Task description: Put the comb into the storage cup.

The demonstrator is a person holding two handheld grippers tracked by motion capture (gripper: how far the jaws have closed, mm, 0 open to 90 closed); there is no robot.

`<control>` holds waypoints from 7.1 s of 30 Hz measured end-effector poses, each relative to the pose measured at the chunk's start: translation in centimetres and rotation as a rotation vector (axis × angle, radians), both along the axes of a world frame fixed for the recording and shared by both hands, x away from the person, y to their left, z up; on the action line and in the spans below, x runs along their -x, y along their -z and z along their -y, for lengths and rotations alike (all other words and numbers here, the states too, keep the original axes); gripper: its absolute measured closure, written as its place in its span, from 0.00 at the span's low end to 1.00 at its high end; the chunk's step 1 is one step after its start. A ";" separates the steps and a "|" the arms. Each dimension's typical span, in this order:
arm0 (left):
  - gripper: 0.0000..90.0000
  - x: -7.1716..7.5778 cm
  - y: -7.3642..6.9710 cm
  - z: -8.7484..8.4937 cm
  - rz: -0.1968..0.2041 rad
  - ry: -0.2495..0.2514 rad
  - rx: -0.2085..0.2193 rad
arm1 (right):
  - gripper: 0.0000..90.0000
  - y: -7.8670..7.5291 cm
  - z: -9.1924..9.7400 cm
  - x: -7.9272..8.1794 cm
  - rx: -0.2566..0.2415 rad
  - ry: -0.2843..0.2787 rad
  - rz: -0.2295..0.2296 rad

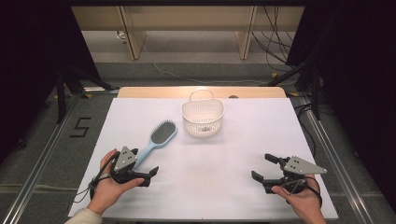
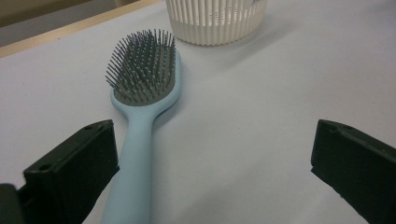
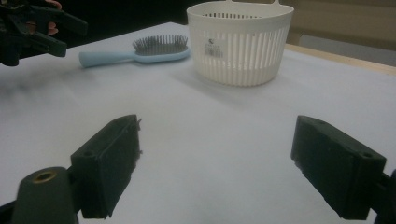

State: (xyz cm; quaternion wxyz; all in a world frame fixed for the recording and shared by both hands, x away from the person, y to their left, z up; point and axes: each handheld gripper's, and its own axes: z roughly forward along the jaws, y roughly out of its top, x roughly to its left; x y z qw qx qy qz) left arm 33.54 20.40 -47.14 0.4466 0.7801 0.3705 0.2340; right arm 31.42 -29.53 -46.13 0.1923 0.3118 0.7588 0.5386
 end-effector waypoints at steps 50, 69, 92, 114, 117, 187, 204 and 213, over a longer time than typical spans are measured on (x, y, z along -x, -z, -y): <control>1.00 -4.9 2.1 -4.1 -0.250 -0.283 -0.187 | 0.18 0.4 -0.1 -0.2 0.015 0.001 -0.025; 1.00 -4.1 2.0 -3.3 -0.288 -0.220 -0.186 | 0.18 0.5 0.0 -0.3 0.018 0.005 -0.035; 0.98 -2.6 1.6 -0.9 -0.323 -0.141 -0.213 | 0.19 0.5 0.0 -0.3 0.021 0.011 -0.036; 0.09 -2.8 -1.6 -0.7 -0.226 -0.315 -0.095 | 0.19 0.5 0.0 -0.3 0.015 0.005 -0.035; 0.05 -3.0 -1.8 -0.4 -0.229 -0.300 -0.089 | 0.19 0.5 -0.1 -0.3 0.015 0.005 -0.040; 0.41 -13.1 -0.5 5.8 -0.756 -0.289 -0.363 | 0.19 0.4 0.0 -0.3 0.032 0.011 -0.033; 0.72 -13.9 -1.0 5.9 -0.815 -0.294 -0.379 | 0.19 0.5 0.0 -0.3 0.031 0.008 -0.034; 0.76 -13.9 -0.9 5.6 -0.824 -0.305 -0.351 | 0.19 0.5 0.0 -0.3 0.036 0.005 -0.040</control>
